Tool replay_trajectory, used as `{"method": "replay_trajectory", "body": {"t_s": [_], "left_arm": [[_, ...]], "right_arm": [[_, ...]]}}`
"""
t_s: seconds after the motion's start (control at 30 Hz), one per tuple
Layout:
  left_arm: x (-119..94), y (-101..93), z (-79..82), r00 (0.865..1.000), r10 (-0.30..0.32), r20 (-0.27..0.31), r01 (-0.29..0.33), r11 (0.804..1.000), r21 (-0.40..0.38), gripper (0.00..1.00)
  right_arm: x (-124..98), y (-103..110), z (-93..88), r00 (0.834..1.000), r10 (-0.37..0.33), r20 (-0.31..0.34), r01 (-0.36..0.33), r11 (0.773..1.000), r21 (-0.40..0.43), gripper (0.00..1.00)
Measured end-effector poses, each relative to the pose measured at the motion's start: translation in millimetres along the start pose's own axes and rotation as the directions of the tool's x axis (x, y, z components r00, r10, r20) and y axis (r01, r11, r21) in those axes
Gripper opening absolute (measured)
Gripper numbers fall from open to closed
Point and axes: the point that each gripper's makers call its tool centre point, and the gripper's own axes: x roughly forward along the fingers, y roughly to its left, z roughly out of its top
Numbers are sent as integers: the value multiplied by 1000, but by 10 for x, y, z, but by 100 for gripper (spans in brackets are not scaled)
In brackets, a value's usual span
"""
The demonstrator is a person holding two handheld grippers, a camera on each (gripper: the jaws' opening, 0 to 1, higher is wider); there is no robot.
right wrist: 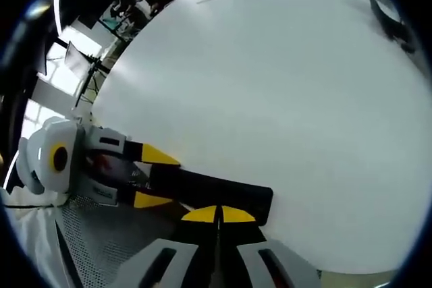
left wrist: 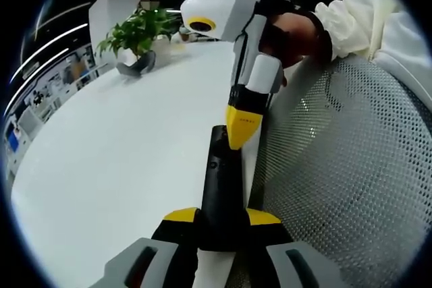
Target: Press the specified remote control buttons in sequence, fully releasing each button before pressing the next.
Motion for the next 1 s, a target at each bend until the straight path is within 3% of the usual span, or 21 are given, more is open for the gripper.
{"method": "replay_trajectory", "body": {"t_s": [0.33, 0.53, 0.77, 1.0], "left_arm": [[0, 1, 2, 1000, 0, 2, 0, 1000, -1, 25], [-2, -2, 5, 1000, 1, 5, -1, 1000, 2, 25], [-3, -3, 4, 1000, 3, 6, -3, 1000, 0, 25], [1, -8, 12, 1000, 2, 7, -2, 1000, 9, 24]], "right_arm": [[3, 3, -7, 1000, -24, 2, 24, 998, -55, 0], [-19, -7, -1, 1000, 15, 5, -16, 1000, 26, 0], [-24, 44, 32, 999, 32, 20, -32, 999, 14, 0], [-32, -8, 90, 999, 5, 54, -5, 1000, -1, 0]]}}
